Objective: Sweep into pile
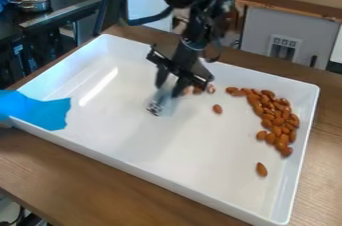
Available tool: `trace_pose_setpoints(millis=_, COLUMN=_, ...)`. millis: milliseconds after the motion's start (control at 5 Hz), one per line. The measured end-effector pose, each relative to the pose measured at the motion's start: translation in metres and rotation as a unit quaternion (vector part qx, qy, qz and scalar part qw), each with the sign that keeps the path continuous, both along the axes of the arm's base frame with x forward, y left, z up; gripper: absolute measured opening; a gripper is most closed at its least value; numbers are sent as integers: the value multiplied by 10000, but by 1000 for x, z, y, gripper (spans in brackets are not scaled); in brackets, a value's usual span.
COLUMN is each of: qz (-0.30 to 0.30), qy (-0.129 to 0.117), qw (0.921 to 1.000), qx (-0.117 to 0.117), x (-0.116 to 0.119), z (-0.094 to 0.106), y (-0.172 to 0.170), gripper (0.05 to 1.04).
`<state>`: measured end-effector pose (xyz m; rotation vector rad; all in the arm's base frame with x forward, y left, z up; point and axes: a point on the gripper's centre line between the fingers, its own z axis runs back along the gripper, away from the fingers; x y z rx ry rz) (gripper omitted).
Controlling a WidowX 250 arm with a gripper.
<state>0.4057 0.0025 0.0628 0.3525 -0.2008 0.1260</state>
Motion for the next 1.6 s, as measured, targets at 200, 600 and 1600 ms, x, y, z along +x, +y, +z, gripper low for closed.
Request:
trace_pose_setpoints(millis=200, qz=-219, qy=63, qw=9996, qx=-152, x=-3, z=0, y=-31, gripper=369)
trace_pose_setpoints(millis=600, qz=-461, qy=30, qw=9986, qx=-254, x=-3, z=0, y=-85, gripper=369)
trace_pose_setpoints(millis=1600, qz=627, qy=-210, qw=9939, qx=-883, x=-49, z=71, y=-62, gripper=369)
